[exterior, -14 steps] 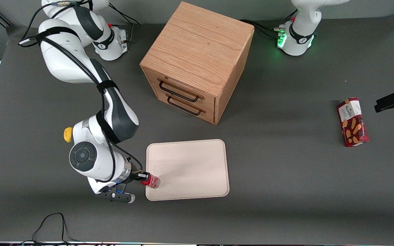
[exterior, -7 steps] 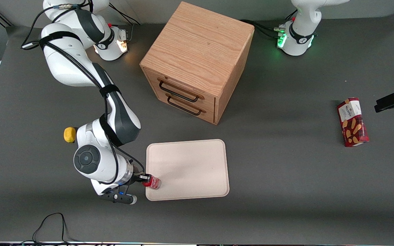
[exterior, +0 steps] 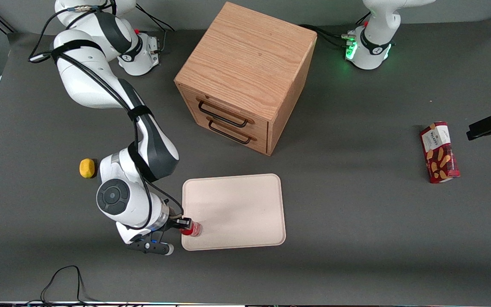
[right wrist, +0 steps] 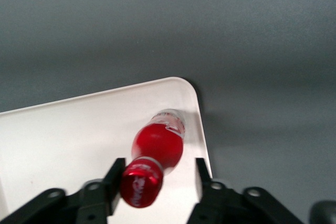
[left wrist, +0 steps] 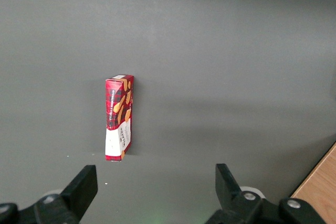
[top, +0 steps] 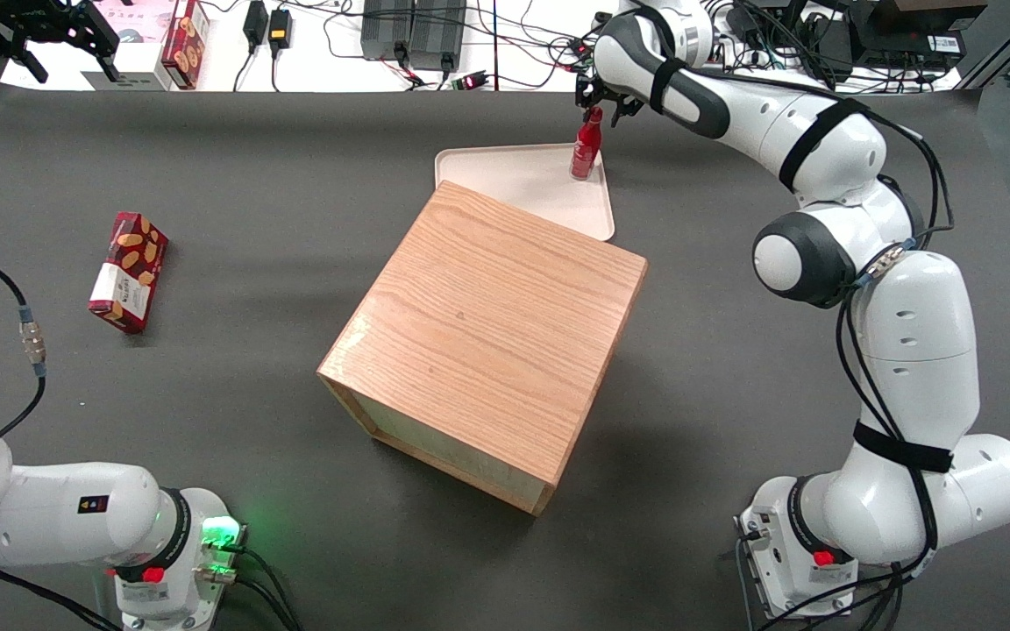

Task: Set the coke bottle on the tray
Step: 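Lower the bottle onto the tray and open the right gripper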

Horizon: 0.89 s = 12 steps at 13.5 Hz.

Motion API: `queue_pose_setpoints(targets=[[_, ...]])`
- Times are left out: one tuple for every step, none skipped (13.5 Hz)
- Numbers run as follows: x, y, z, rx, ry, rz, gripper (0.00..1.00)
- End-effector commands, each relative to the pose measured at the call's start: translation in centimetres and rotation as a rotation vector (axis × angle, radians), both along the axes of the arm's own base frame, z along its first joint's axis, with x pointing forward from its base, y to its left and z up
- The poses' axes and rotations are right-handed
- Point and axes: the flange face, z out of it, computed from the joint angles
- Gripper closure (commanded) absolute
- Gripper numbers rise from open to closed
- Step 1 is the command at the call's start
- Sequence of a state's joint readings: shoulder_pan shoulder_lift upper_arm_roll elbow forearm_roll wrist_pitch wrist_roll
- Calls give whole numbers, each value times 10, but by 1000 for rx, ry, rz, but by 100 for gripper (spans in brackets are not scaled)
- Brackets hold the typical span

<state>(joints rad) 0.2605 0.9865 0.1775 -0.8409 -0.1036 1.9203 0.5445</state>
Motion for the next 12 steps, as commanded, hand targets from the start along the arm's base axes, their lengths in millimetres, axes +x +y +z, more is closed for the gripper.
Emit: queue_pose_setpoints(targets=[[3,4,1,-20,-26,-17,0],[3,4,1,-20,-26,-18,0],[3,4,1,-20,-26,-18,0],[3,4,1,-20,-26,-18,0],[3,4,1,-18,-25,-18,0],[3,4,1,-20,-26,-18,0],[2,5,1,-20,-26,-17,0],[2,6,2,-19,-25,-33,0],[2,6,4,-18,-25,-46,0],[0,7,9,-20,-23,-46,0],[-1,7,14,-19,-19,-47,0],[-3,6,19,-25,-7,-47,0]])
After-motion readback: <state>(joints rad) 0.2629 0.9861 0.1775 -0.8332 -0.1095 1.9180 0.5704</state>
